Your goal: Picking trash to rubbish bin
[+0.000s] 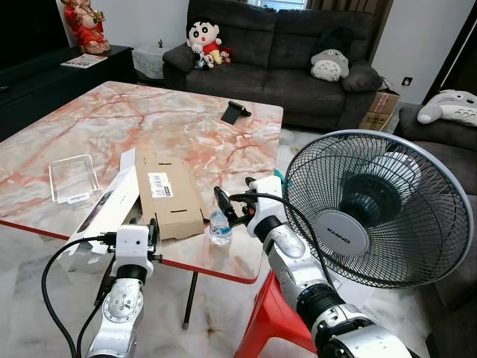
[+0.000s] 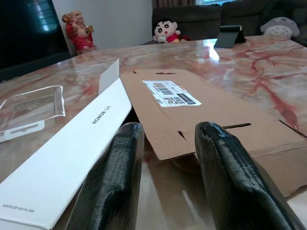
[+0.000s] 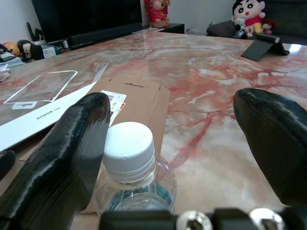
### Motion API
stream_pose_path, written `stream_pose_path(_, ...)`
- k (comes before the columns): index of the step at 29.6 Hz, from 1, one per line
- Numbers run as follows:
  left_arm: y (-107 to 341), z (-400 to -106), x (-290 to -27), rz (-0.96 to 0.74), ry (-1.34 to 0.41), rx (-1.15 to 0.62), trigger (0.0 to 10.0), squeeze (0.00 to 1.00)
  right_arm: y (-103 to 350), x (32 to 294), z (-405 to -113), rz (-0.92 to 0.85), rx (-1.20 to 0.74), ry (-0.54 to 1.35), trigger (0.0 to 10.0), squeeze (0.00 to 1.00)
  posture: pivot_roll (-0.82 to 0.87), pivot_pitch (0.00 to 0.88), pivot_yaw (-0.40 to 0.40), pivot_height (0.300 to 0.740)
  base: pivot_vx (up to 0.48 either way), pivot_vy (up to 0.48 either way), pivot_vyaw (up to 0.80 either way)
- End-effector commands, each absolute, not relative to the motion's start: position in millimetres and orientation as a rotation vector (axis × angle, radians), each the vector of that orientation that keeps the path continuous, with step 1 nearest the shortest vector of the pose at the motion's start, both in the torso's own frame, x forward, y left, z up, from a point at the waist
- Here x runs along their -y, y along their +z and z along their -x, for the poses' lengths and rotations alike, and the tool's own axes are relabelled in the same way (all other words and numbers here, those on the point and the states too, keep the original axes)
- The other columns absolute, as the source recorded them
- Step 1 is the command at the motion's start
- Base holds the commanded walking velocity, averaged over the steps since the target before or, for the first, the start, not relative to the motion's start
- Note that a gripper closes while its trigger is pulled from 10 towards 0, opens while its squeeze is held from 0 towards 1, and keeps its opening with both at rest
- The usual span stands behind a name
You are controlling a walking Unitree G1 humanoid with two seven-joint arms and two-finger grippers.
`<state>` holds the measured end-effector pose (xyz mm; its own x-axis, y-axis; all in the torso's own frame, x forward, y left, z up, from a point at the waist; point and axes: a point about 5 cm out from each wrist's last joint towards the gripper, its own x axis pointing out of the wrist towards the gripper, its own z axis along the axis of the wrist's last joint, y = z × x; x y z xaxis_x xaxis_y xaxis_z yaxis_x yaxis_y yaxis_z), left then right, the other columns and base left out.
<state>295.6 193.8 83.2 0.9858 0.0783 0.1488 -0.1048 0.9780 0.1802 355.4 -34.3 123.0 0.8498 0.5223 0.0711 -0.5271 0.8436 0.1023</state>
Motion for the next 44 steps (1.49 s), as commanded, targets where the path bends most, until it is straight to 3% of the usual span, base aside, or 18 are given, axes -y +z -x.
stream_pose_path(1, 86.4, -297.0, -188.3, -0.2, 0.064, 0.151, 10.0, 0.0, 149.4, -19.5, -348.1, -0.203, 0.088, 0.669, 10.0, 0.0, 0.09, 0.0, -0.095, 0.74, 0.0, 0.0, 0.0)
stream_pose_path(22, 82.8, -297.0, -177.8, -0.211, -0.003, 0.141, 10.0, 0.0, 137.9, -37.7, -332.5, -0.189, 0.039, 0.815, 10.0, 0.0, 0.09, 0.0, -0.096, 0.74, 0.0, 0.0, 0.0)
stream_pose_path(44, 81.3, -295.8, -176.7, -0.218, -0.017, 0.132, 10.0, 0.0, 120.2, -32.3, -330.8, -0.172, -0.046, 0.777, 10.0, 0.0, 0.09, 0.002, -0.096, 0.74, 0.0, 0.0, 0.0)
